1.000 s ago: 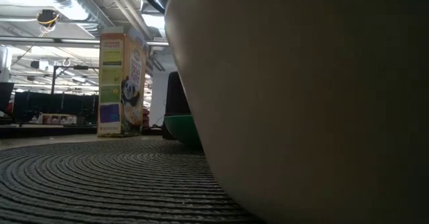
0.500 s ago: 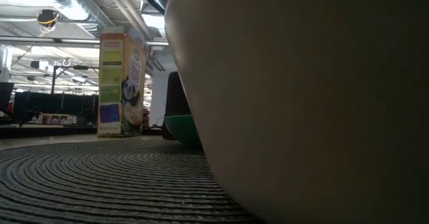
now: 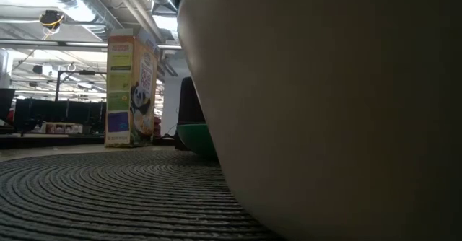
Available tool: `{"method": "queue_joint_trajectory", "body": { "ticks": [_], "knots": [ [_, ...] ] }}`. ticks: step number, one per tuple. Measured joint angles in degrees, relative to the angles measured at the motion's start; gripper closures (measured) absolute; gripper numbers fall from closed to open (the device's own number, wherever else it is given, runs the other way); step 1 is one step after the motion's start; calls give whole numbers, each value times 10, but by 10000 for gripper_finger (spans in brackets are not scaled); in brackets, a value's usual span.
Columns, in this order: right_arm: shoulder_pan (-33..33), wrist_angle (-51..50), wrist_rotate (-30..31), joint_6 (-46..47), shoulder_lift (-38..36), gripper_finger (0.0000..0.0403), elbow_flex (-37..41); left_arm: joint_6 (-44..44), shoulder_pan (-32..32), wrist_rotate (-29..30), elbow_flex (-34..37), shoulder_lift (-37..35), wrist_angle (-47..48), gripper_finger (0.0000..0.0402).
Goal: Arrange a breakfast setting
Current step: Put the gold spoon on the gray table mat beside the white bowl
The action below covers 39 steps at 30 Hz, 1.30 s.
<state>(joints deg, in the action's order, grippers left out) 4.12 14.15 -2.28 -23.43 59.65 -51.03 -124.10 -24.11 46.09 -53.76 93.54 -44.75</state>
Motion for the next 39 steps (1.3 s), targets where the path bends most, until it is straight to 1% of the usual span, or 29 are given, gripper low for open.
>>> {"method": "queue_joint_trajectory", "body": {
  "ticks": [2, 4, 8, 10, 11, 12, 14, 16, 18, 20, 23, 25, 26, 28, 33, 36, 39],
  "knots": [
    [0, -23, 24, -25, -17, 124, 0, 57, -13, 22, 0, 0, -17, 390],
    [0, -33, 34, -43, -24, 125, 0, 120, -30, 45, 0, 0, -31, 390],
    [2, -54, 27, -67, -19, 125, 0, 277, -64, 87, 0, 0, -32, 390],
    [14, -61, 23, -83, -10, 126, 0, 365, -81, 105, 0, 0, -35, 390],
    [21, -70, 23, -92, -5, 126, 1, 393, -91, 116, 0, 0, -34, 390],
    [28, -72, 26, -100, 1, 126, 1, 408, -100, 127, 0, 0, -24, 390],
    [45, -76, 29, -112, 9, 126, 1, 405, -121, 146, 0, 0, 10, 390],
    [63, -80, 32, -114, 15, 126, 1, 400, -140, 148, 0, 0, 59, 390],
    [81, -83, 41, -114, 22, 126, 1, 415, -155, 132, 0, 0, 131, 390],
    [101, -83, 58, -114, 30, 126, 1, 460, -169, 114, 0, 0, 213, 390],
    [129, -85, 99, -114, 34, 126, 1, 573, -184, 99, 0, 0, 302, 390],
    [144, -80, 124, -114, 39, 126, 1, 645, -196, 73, 0, 0, 348, 390],
    [150, -82, 138, -114, 40, 126, 1, 664, -202, 57, 0, 0, 371, 390],
    [163, -84, 163, -116, 40, 126, 1, 670, -211, 29, 0, 0, 407, 390],
    [173, -85, 223, -116, 44, 126, 1, 713, -210, -7, 0, 0, 469, 390],
    [172, -82, 242, -116, 44, 126, 1, 698, -201, -30, 0, 20, 491, 390],
    [172, -84, 270, -116, 44, 126, 1, 669, -187, -76, 0, 59, 492, 390]
  ]
}}
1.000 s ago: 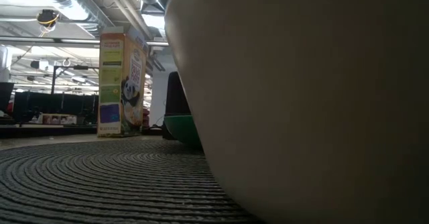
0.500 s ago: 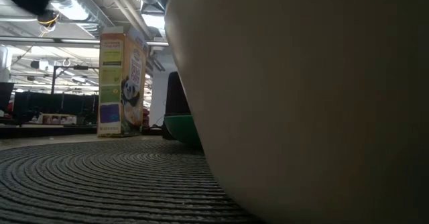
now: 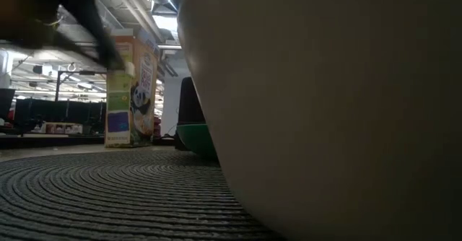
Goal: Arrange a breakfast setting
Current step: Put the gold spoon on the gray table mat beside the white bowl
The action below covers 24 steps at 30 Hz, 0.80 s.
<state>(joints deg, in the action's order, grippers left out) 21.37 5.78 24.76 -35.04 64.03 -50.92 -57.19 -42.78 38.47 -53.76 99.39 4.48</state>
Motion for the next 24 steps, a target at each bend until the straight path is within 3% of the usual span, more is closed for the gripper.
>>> {"method": "queue_joint_trajectory", "body": {
  "ticks": [7, 14, 20, 24],
  "knots": [
    [0, -1, 44, 0, 0, 126, 0, -34, 37, -68, 0, 69, -43, 390],
    [0, -33, 46, 11, 0, 126, 0, -82, 53, -103, 0, 76, -139, 390],
    [0, -69, 46, 35, 0, 126, 0, -61, 53, -104, -28, 86, -134, 391],
    [0, -78, 46, 35, 0, 126, 0, -39, 53, -75, -83, 127, -61, 391]
  ]
}}
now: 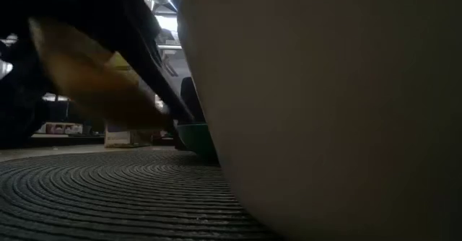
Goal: Arrange a breakfast setting
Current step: Put the gold spoon on the gray table mat beside the white bowl
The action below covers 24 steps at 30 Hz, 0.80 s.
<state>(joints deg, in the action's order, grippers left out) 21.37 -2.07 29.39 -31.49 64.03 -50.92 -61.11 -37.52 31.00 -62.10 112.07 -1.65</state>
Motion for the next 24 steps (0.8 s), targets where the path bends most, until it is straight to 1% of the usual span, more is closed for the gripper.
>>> {"method": "queue_joint_trajectory", "body": {
  "ticks": [3, 6, 10, 16, 21, 24],
  "knots": [
    [0, 0, 0, -1, 0, 126, 0, 49, 0, -2, -46, 34, 77, 391],
    [0, -8, 0, -1, 0, 126, 0, 66, -5, -2, -74, 49, 116, 391],
    [0, -16, 0, 0, 0, 126, 0, 71, -9, -12, -85, 49, 117, 391],
    [0, -15, 5, 0, 0, 126, 0, 68, -12, -46, -85, 49, 127, 388],
    [0, -14, 11, 0, 0, 126, 0, 66, -8, -48, -85, 49, 128, 368],
    [0, -15, 12, 1, 0, 126, 0, 65, -5, -48, -85, 49, 128, 366]
  ]
}}
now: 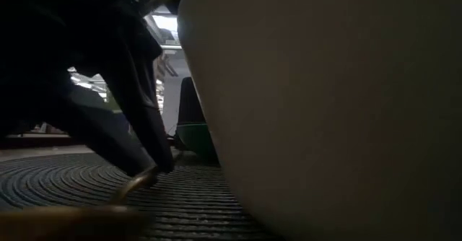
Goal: Arrange a breakfast setting
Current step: Put the gold spoon on the gray table mat beside the white bowl
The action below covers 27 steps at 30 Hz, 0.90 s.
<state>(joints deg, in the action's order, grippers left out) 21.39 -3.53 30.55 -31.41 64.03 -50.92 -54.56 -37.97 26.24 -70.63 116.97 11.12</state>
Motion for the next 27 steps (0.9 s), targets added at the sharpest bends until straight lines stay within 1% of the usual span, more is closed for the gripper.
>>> {"method": "queue_joint_trajectory", "body": {
  "ticks": [8, 16, 19, 23, 27],
  "knots": [
    [0, 0, 0, 0, 0, 126, 0, -14, 4, -4, 0, 0, 0, 385],
    [0, -1, 1, 0, 0, 126, 0, -14, 4, 0, 0, 0, 7, 366],
    [0, -1, 1, 0, 0, 126, 0, -10, 3, 1, 0, 0, 10, 365],
    [0, -1, 1, 0, 0, 126, 0, 19, 0, 2, 0, 0, 12, 364],
    [0, -1, 1, 0, 0, 126, 0, 20, 0, 14, 0, 0, 15, 363]
  ]
}}
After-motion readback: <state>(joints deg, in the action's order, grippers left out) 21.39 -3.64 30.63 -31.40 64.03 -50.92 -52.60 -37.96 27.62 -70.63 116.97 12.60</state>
